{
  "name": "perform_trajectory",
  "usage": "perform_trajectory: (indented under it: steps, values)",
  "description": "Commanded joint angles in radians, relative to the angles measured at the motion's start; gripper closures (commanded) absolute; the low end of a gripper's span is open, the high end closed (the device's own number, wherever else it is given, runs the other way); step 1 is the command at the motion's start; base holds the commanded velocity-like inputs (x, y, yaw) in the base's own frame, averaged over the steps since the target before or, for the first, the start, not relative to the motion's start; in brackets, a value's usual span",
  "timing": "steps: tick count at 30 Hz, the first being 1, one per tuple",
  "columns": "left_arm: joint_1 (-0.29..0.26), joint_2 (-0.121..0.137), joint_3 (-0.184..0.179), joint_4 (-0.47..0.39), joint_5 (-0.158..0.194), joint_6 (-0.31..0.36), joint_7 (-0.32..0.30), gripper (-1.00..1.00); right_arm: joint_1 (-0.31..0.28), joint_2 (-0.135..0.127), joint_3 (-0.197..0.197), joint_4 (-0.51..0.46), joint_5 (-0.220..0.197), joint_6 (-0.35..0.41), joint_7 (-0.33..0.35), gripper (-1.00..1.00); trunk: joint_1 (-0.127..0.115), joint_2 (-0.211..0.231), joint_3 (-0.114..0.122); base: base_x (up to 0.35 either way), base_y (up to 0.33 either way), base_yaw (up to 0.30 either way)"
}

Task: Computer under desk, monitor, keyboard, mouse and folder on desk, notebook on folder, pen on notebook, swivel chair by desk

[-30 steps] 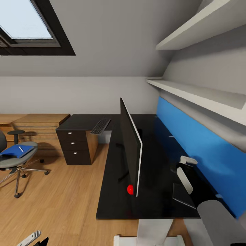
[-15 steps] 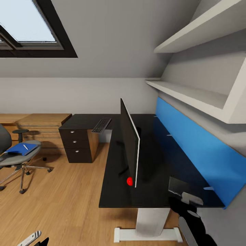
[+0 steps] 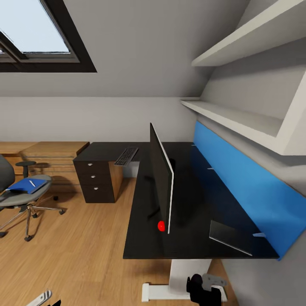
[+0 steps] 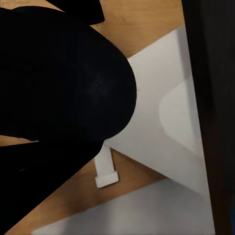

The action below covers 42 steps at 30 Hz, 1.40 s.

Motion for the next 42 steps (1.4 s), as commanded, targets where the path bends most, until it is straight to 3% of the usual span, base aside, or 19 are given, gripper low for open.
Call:
perform_trajectory:
  steps: [1, 9, 10, 20, 28, 33, 37, 42]
  values:
    - [0.000, 0.000, 0.003, -0.001, 0.006, 0.007, -0.003, -1.00, -0.001, -0.002, 0.010, 0.005, -0.007, -0.010, -0.009, 1.00, 0.000, -0.001, -0.001, 0.000, 0.000, 0.000]
    - [0.000, -0.002, -0.001, 0.000, 0.002, 0.007, -0.005, -1.00, 0.000, -0.001, 0.022, 0.039, -0.008, -0.093, -0.010, 1.00, 0.000, -0.001, -0.001, -0.095, 0.158, 0.000]
    - [0.000, -0.002, -0.007, 0.000, 0.002, 0.007, -0.005, -1.00, 0.000, 0.003, 0.025, 0.111, -0.006, -0.153, -0.009, 1.00, 0.000, -0.001, -0.001, -0.171, 0.294, 0.254]
    - [0.000, -0.002, -0.007, 0.000, 0.002, 0.007, -0.005, -1.00, 0.000, 0.003, 0.027, 0.123, -0.005, -0.159, -0.008, 1.00, 0.000, -0.001, -0.006, -0.164, 0.295, 0.246]
    - [0.000, -0.002, -0.007, 0.000, 0.002, 0.007, -0.005, -1.00, 0.000, 0.004, 0.029, 0.124, -0.005, -0.159, -0.003, 1.00, 0.000, -0.001, -0.008, -0.161, 0.295, 0.052]
    - [0.000, -0.001, -0.007, 0.000, 0.002, 0.007, -0.005, -1.00, 0.000, 0.003, 0.073, 0.136, -0.004, -0.169, -0.003, 1.00, 0.000, -0.001, -0.008, -0.161, 0.295, 0.002]
    - [0.000, -0.002, -0.008, 0.000, 0.002, 0.007, -0.005, -1.00, 0.000, 0.003, 0.088, 0.160, -0.004, -0.240, -0.003, 1.00, 0.000, -0.001, -0.009, -0.156, 0.300, 0.000]
    - [0.000, -0.002, -0.009, 0.001, 0.002, 0.007, -0.005, -1.00, 0.000, 0.004, 0.090, 0.190, -0.004, -0.266, -0.003, 1.00, 0.000, -0.001, -0.009, -0.147, 0.308, 0.000]
